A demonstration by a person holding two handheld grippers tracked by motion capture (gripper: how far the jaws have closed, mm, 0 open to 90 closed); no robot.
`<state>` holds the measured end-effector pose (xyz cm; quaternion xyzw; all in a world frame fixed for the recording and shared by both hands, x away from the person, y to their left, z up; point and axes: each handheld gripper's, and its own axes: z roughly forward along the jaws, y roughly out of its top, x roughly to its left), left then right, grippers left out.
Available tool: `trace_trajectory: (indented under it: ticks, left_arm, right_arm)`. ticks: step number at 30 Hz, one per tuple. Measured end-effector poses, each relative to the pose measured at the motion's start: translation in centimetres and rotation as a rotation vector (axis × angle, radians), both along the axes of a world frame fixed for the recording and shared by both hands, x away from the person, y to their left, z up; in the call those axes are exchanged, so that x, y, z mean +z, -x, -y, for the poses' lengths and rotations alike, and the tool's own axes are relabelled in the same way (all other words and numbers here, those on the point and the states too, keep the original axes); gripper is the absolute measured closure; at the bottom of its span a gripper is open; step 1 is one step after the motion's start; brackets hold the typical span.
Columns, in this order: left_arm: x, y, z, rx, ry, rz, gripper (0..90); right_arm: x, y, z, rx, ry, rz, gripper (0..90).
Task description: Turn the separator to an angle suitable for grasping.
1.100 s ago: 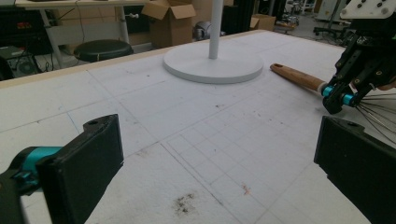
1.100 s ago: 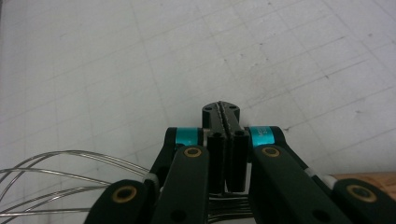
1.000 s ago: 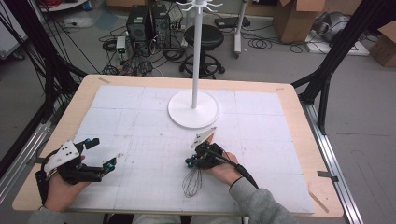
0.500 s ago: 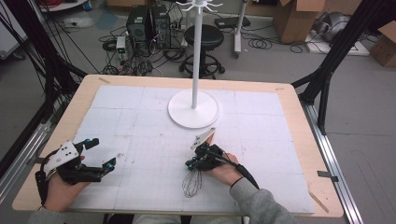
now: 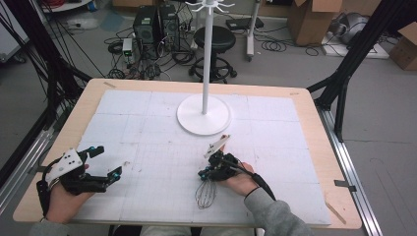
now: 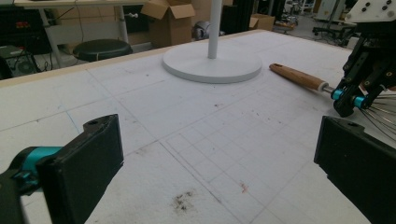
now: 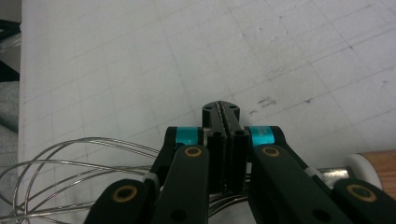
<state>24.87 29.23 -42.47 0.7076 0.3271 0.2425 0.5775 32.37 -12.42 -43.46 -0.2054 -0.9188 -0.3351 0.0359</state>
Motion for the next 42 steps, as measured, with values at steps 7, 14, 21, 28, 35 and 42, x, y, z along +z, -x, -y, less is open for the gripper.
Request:
trace_trajectory:
  ticks: [7, 14, 21, 28, 35, 42]
  left_arm:
    - [0.0, 0.0, 0.0, 0.0, -0.001, -0.002, 1.8]
    - [0.0, 0.0, -0.1, 0.0, 0.0, -0.002, 1.8]
    - [0.0, 0.0, -0.1, -0.001, 0.001, -0.003, 1.8]
    - [0.0, 0.0, 0.0, -0.003, -0.002, -0.002, 1.8]
    - [0.0, 0.0, -0.1, -0.002, 0.002, -0.002, 1.8]
    - [0.0, 0.0, -0.1, -0.003, 0.001, -0.001, 1.8]
  right_arm:
    - [-0.1, 0.4, 0.4, 0.001, 0.002, 0.018, 90.0]
    - [-0.1, 0.5, 0.6, 0.005, -0.001, 0.022, 90.0]
    - [-0.1, 0.7, 0.9, 0.003, -0.002, 0.021, 90.0]
    - [-0.1, 1.1, 1.7, 0.003, -0.004, 0.016, 90.0]
    - [0.0, 1.4, 2.5, 0.005, 0.002, 0.014, 90.0]
    - [0.0, 1.7, 3.6, 0.006, 0.007, 0.011, 90.0]
